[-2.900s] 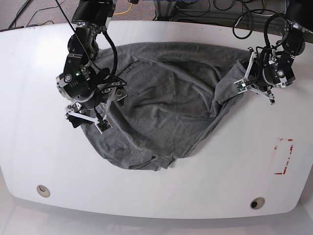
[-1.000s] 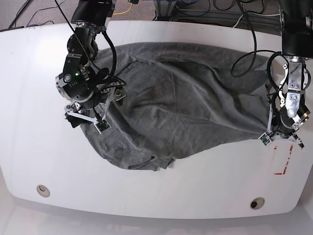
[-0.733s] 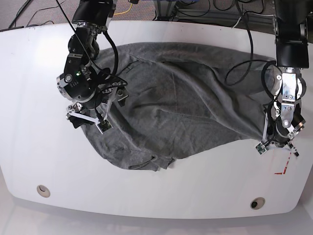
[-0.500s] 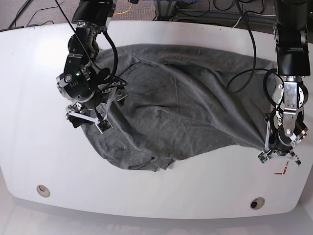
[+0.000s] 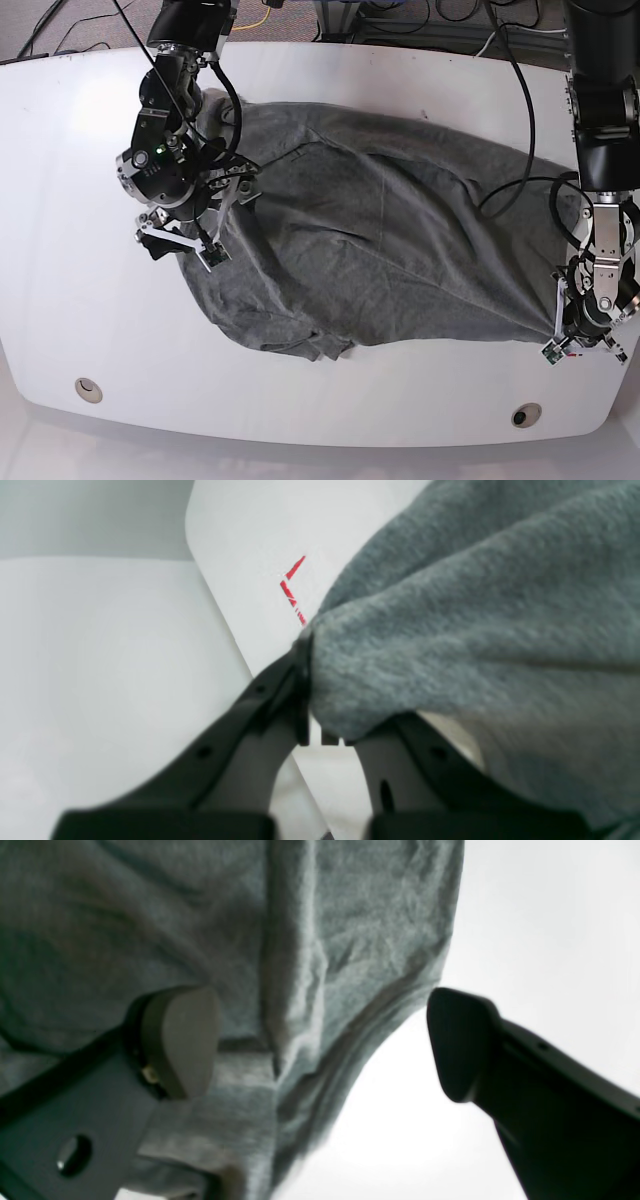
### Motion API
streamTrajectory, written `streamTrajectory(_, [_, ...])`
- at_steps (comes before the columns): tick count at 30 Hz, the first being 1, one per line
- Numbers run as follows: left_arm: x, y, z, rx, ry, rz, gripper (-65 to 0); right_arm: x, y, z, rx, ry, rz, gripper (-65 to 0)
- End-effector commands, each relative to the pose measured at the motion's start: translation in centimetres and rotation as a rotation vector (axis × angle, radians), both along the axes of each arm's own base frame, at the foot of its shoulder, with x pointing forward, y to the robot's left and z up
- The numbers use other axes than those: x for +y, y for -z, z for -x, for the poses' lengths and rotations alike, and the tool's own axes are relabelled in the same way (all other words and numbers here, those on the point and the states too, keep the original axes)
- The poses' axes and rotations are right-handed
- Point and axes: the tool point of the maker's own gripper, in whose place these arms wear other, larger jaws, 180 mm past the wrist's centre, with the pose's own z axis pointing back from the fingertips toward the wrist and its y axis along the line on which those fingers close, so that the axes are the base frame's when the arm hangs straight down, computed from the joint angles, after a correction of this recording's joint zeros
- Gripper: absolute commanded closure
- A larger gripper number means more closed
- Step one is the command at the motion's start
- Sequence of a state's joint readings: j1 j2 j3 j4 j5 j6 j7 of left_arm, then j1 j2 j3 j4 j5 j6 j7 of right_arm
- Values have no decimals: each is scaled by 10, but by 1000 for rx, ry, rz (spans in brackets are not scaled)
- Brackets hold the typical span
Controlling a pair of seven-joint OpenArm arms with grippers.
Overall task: Layout the t-shirt on the table in an organized manner, then fold the t-shirt properly
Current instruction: 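Drag the held fabric with the left gripper toward the red tape mark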
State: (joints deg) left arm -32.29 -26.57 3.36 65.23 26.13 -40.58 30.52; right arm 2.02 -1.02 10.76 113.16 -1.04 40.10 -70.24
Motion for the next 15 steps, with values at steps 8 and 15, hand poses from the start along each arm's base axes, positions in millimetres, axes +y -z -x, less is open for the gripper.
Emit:
streamTrajectory(8, [11, -18, -7, -41, -21, -13, -397, 2, -13, -9, -51, -7, -10, -629])
streamTrajectory(15, [20, -29, -12, -134, -91, -9, -608, 2, -13, -9, -52, -7, -9, -629])
